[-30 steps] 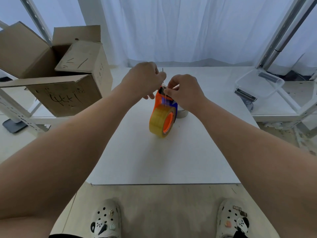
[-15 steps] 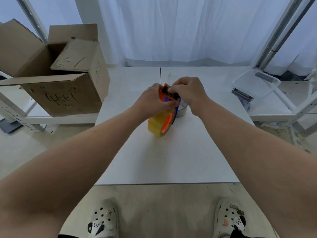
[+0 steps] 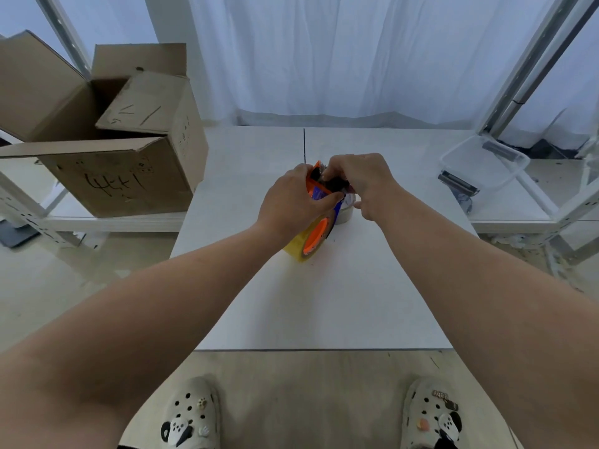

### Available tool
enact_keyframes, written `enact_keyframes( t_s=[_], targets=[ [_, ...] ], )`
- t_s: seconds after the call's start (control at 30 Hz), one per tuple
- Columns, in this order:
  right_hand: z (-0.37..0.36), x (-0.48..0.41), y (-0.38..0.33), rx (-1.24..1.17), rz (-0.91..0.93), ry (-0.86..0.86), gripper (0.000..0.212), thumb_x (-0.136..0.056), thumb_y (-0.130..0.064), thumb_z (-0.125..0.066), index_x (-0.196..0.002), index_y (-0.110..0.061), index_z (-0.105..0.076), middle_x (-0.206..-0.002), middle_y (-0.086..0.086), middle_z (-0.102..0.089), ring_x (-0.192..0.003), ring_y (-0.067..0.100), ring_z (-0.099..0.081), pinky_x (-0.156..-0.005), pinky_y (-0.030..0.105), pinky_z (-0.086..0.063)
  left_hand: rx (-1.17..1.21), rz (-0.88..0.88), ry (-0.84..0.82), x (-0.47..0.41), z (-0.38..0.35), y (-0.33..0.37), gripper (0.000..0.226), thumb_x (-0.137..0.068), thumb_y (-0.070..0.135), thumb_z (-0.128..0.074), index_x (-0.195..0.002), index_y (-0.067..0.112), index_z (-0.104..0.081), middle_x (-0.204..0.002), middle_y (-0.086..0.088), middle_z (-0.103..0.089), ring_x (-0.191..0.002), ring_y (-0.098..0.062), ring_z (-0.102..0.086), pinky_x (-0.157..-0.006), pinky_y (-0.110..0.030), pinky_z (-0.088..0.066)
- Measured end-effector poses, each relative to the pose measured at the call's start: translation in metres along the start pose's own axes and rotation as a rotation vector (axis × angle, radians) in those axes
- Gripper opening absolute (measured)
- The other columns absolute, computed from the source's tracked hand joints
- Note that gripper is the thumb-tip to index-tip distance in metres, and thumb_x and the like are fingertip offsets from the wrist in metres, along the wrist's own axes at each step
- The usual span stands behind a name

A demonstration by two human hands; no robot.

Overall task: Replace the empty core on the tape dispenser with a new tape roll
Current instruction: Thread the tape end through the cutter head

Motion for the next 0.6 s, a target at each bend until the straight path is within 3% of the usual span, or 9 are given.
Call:
enact_keyframes(
  t_s=[0.1,0.23,0.37,0.5,0.6],
  targets=[
    [0.004,-0.001,-0.001,-0.086,-0.029,0.029,0.011,-0.077,-0.016,-0.056,-0.080,-0.007,-0.062,-0.078,0.007,-0.069,-0.072,0.017,-0.057,-0.057,0.025,-0.038,0.012,-0.013,-0.005,0.002,0.000,0.001,0.056,-0.078,0.050,-0.066,-0.118,0.014,-0.053,-0.104,-0.001,-0.061,-0.087,-0.013,-0.052,-0.073,-0.023,-0.039],
    [0.005,-0.004,-0.012,0.044,0.150,0.116,0.017,-0.076,-0.016,-0.062,-0.079,0.000,-0.070,-0.084,0.021,-0.068,-0.073,0.022,-0.058,-0.066,0.031,-0.048,0.036,-0.004,-0.017,0.002,-0.002,0.003,0.057,-0.078,0.051,-0.066,-0.121,0.016,-0.052,-0.109,-0.001,-0.062,-0.089,-0.012,-0.051,-0.075,-0.023,-0.041],
    [0.008,-0.005,-0.019,0.113,0.267,0.153,0.013,-0.079,-0.013,-0.064,-0.076,-0.001,-0.070,-0.072,0.006,-0.063,-0.071,0.018,-0.057,-0.073,0.033,-0.050,0.048,-0.011,-0.039,0.002,-0.006,0.004,0.059,-0.077,0.051,-0.067,-0.123,0.016,-0.051,-0.112,-0.001,-0.062,-0.090,-0.011,-0.050,-0.076,-0.023,-0.041],
    [0.004,-0.008,-0.015,0.102,0.305,0.088,0.012,-0.085,-0.014,-0.064,-0.091,-0.006,-0.071,-0.093,0.006,-0.069,-0.088,0.018,-0.063,-0.082,0.027,-0.052,0.078,-0.009,-0.037,0.002,-0.006,0.001,0.059,-0.077,0.048,-0.069,-0.122,0.015,-0.051,-0.112,-0.001,-0.061,-0.094,-0.013,-0.053,-0.077,-0.022,-0.042],
    [0.007,-0.009,-0.013,0.050,0.358,0.038,0.009,-0.087,-0.010,-0.063,-0.092,-0.009,-0.070,-0.092,0.002,-0.067,-0.091,0.016,-0.063,-0.082,0.020,-0.050,0.094,-0.031,-0.057,0.001,-0.008,-0.001,0.061,-0.075,0.048,-0.070,-0.123,0.016,-0.051,-0.114,-0.002,-0.061,-0.099,-0.016,-0.057,-0.084,-0.026,-0.048]
  ],
)
Point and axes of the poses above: each hand's wrist, its own x-axis away from the middle knuckle, its own z-axis out of the back of the hand, y = z × x, the point moved 6 cm from there along -x, towards the middle knuckle
